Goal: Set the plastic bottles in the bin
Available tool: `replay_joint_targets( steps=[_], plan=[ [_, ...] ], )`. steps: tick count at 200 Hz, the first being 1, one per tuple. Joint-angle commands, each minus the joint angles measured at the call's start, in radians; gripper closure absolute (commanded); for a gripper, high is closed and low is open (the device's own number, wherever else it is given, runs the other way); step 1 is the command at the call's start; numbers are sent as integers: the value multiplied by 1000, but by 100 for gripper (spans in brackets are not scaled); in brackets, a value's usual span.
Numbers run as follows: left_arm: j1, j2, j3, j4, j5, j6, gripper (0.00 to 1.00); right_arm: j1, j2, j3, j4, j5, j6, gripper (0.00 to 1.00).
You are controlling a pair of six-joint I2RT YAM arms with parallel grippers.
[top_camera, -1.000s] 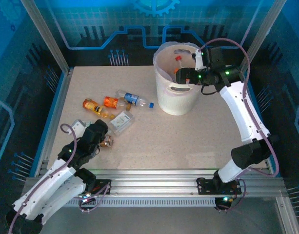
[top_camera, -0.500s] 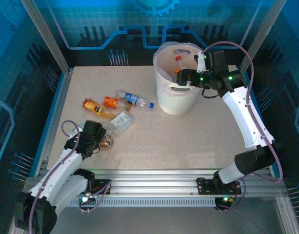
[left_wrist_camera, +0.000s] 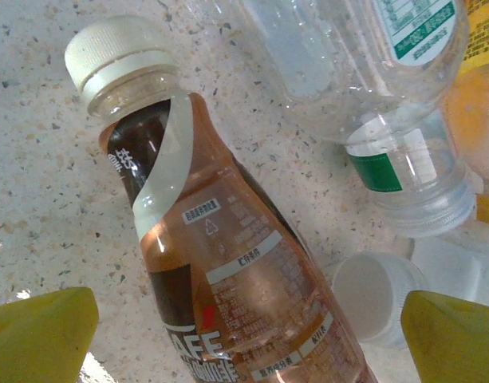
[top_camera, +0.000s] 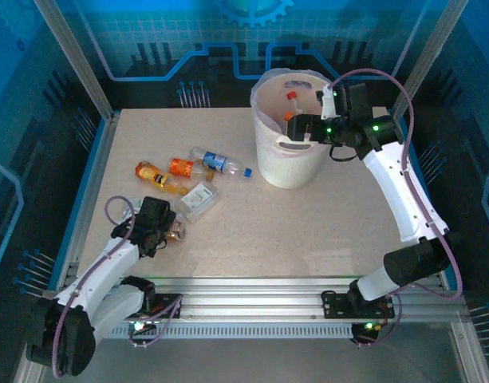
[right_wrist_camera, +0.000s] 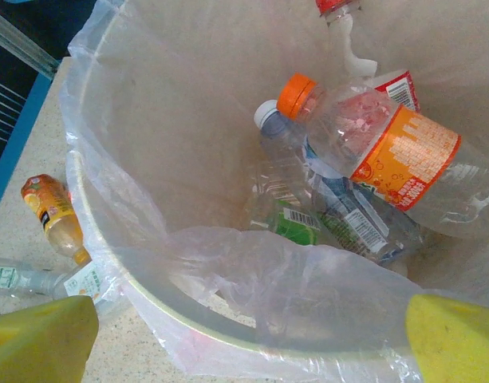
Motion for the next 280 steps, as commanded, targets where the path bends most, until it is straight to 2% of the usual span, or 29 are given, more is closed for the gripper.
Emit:
replay_joint_targets(
  steps=[1,86,160,211,280],
  plan=[
    [11,15,-12,-26,18,-32,1,-6,2,-9,19,-23,18,0],
    [11,109,-3,0,75,-54,1,-7,5,-10,17,-28,17,0],
    [9,127,-38,22,119,-125,2,-6,9,-8,25,-32,27,0],
    [8,148,-64,58,151,-173,10,-7,14,-5,29,-33,33,0],
    [8,134,-67,59,152,-192,34,-7,37,16,29,-56,41,0]
  ],
)
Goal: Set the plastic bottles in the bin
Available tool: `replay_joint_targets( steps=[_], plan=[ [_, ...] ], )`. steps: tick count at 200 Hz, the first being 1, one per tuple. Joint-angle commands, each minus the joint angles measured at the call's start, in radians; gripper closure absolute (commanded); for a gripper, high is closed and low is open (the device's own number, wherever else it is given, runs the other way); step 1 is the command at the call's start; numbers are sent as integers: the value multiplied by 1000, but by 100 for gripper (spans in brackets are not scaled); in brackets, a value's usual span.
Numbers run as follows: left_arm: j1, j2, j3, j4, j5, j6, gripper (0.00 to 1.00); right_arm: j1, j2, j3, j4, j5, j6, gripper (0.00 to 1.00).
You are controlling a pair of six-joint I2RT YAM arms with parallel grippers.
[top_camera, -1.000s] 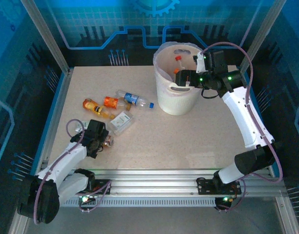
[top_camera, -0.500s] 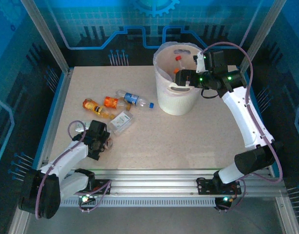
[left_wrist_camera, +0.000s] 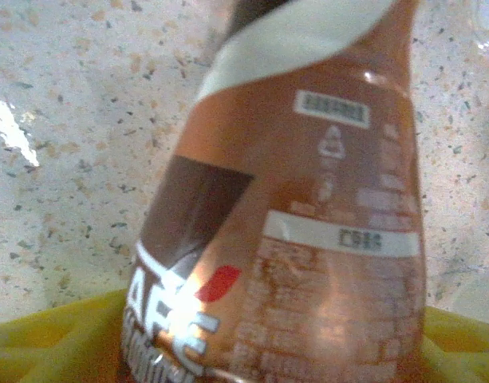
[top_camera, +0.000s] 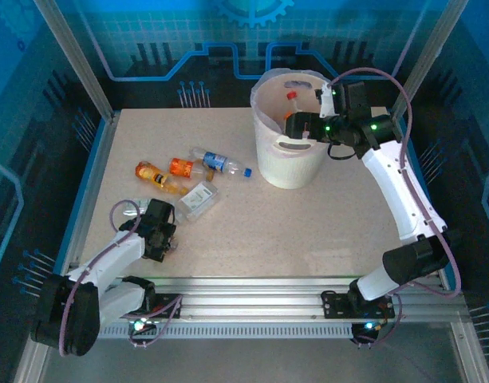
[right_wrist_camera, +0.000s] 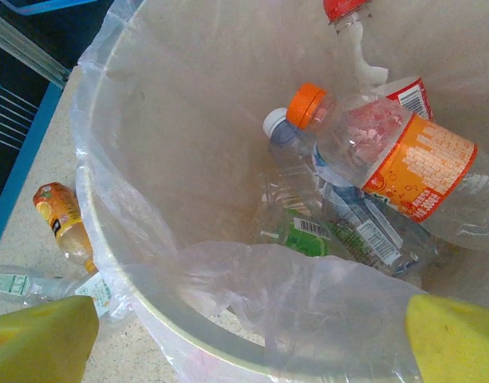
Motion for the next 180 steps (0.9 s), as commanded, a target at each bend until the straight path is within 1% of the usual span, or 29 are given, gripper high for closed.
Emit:
replay_joint_targets(
  steps=[1,30,65,94,117,121,149,180],
  plan=[
    [4,-3,-28,53,51,-39,34,-7,22,15,-1,-41,18,0],
    [4,-69,-20,13,25,-28,36,-5,16,15,8,-58,13,0],
    [4,-214,-4,-37,-31,16,39,-2,-11,-4,39,-72,9,0],
    [4,-345,18,-51,-61,99,40,0,-39,-18,62,-71,2,0],
    [4,-408,61,-68,-89,187,41,4,-67,-36,90,-82,-8,0],
    [4,-413,67,-63,-88,207,43,4,-72,-40,95,-86,-9,0],
    [4,-435,109,13,-60,329,46,5,-102,-71,136,-127,0,0],
    [-3,-422,123,205,31,459,51,4,-117,-79,169,-200,6,0]
  ],
)
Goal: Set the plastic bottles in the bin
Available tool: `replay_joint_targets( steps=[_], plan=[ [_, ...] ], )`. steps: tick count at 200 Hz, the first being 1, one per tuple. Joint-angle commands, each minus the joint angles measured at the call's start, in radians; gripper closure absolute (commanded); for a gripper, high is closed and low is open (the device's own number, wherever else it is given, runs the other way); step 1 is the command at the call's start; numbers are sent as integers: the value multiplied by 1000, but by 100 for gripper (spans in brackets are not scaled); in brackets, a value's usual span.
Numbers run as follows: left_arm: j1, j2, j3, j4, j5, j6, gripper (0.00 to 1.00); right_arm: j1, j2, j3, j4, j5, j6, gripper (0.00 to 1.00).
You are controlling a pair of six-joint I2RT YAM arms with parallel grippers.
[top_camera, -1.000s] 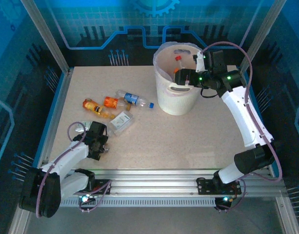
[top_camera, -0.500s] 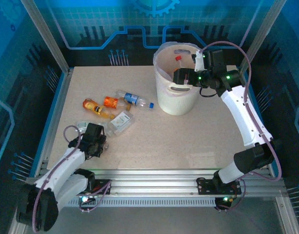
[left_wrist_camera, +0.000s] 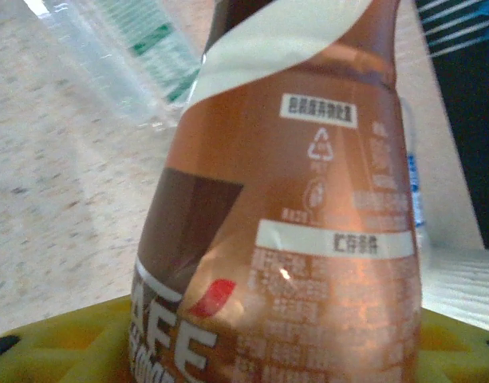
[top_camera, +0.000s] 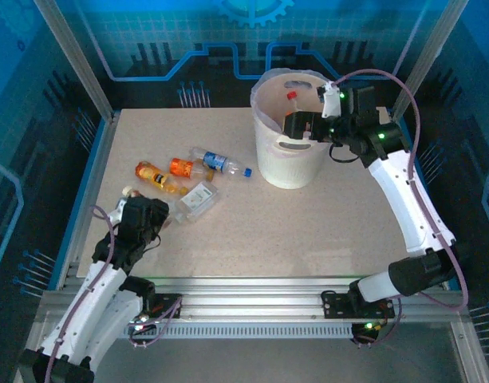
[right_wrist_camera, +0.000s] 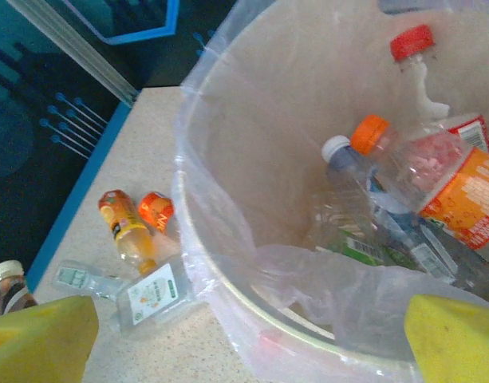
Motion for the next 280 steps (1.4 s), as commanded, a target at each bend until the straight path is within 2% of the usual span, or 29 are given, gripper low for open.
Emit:
replay_joint_targets(
  steps=[1,32,61,98,145,172,236,263,280],
  plan=[
    [-4,5,33,170,74,163,51,3,-24,-12,63,-84,6,0],
    [-37,84,79,415,228,303,53,9,-16,3,96,-177,17,0],
    [-133,211,165,590,346,454,53,22,1,23,119,-233,35,0],
    [-241,385,275,749,503,568,52,62,35,55,136,-280,39,0],
    [-307,551,388,864,629,595,52,144,104,144,117,-311,3,0],
    [-328,611,427,907,672,581,52,184,149,193,98,-307,-16,4],
    [-363,661,462,941,711,579,52,228,243,281,59,-300,-38,25],
    [-365,658,457,940,690,577,51,230,252,288,51,-294,-41,49],
    [-364,655,451,942,672,577,48,232,246,288,41,-276,-49,64]
  ],
)
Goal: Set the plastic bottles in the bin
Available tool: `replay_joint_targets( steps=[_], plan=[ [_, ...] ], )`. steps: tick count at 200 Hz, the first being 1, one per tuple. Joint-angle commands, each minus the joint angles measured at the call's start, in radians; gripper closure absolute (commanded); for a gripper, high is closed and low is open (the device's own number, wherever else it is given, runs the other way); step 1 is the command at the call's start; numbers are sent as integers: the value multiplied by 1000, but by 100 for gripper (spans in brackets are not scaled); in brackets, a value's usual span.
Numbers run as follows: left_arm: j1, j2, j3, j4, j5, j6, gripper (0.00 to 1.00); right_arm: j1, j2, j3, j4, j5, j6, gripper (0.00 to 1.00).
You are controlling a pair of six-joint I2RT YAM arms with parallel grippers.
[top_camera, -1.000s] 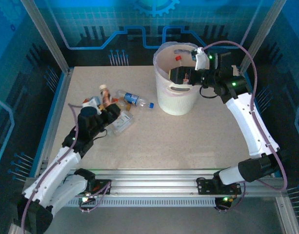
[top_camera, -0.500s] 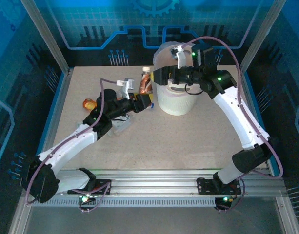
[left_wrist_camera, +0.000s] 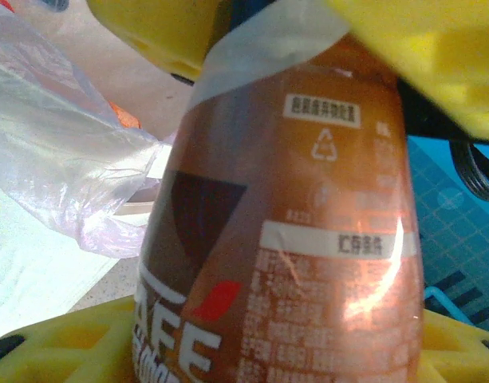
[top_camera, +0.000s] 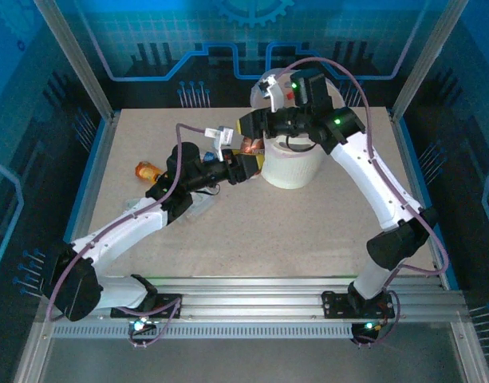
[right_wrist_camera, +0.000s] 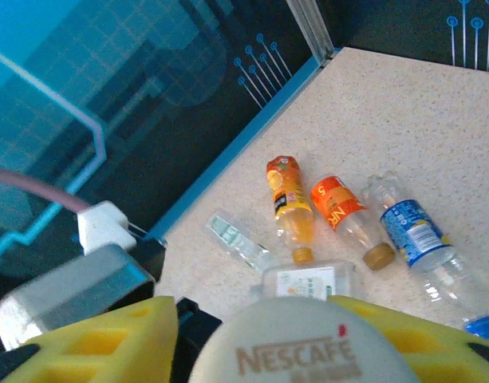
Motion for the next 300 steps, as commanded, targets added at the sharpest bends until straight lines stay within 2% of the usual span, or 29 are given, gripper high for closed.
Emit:
replay_joint_targets(
  steps=[1,12,23,33,36,74,117,176,230,253,300],
  plan=[
    [-6,-3,22,44,-9,19,48,14,-5,35,-24,11,-12,64],
    [-6,-5,16,50,-20,16,40,14,-9,34,-31,28,-17,73],
    [-5,-8,12,49,-27,17,22,13,-14,35,-38,51,-25,82],
    [-5,-14,9,48,-31,20,4,12,-18,40,-45,70,-33,86],
    [-6,-16,7,48,-34,22,1,12,-19,42,-47,76,-36,87],
    [-5,-83,-46,41,-88,41,1,-14,-9,138,-99,186,-103,88],
    [-6,-189,-140,12,-203,76,1,-99,45,333,-137,264,-133,88],
    [-4,-310,-231,-65,-347,93,1,-158,171,487,-115,497,-156,86],
    [-5,-375,-271,-122,-420,97,1,-183,351,640,-139,558,-117,84],
    [-4,-394,-282,-139,-443,96,1,-187,400,647,-141,593,-81,83],
    [-5,-413,-288,-177,-477,96,1,-194,475,643,-141,586,28,85]
  ],
)
